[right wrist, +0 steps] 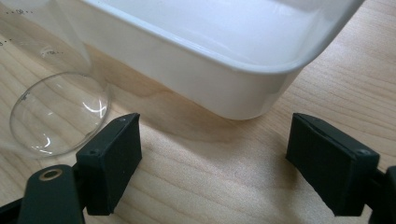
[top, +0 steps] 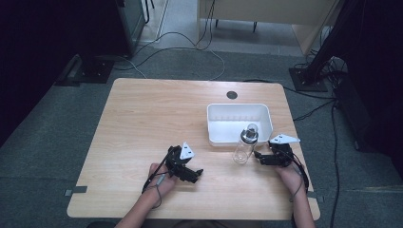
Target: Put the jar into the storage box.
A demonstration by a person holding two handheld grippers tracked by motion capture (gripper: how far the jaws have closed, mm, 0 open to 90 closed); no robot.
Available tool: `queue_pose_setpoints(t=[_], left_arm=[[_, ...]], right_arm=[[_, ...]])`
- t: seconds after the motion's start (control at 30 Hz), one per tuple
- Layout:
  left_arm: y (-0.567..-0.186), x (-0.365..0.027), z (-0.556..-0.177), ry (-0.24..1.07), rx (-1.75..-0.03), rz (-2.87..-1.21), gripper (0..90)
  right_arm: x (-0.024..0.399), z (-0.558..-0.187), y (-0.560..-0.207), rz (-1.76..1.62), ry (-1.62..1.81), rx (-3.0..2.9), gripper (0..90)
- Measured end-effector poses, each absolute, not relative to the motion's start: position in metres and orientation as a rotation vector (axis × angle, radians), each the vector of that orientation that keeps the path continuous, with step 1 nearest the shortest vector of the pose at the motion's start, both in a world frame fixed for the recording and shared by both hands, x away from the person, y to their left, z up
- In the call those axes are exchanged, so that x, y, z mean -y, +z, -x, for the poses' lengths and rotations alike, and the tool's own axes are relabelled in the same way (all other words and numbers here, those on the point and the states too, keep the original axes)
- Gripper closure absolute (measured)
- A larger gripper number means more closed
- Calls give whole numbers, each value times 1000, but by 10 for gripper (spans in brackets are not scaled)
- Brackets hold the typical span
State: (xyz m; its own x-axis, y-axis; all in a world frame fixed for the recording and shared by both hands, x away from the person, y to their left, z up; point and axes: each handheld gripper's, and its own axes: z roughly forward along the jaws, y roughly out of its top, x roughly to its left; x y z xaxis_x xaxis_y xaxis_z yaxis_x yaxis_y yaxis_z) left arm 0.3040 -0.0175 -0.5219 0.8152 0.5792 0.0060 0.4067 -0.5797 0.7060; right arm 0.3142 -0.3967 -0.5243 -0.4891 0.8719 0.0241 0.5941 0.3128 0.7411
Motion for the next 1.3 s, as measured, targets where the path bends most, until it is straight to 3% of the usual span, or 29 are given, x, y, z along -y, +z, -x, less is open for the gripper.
queue_pose_setpoints(t=[1.3], left_arm=[[-522,20,-306,301,-708,-2270,0]], right_arm=[[393,-311,-525,-1338,982,-2170,155]])
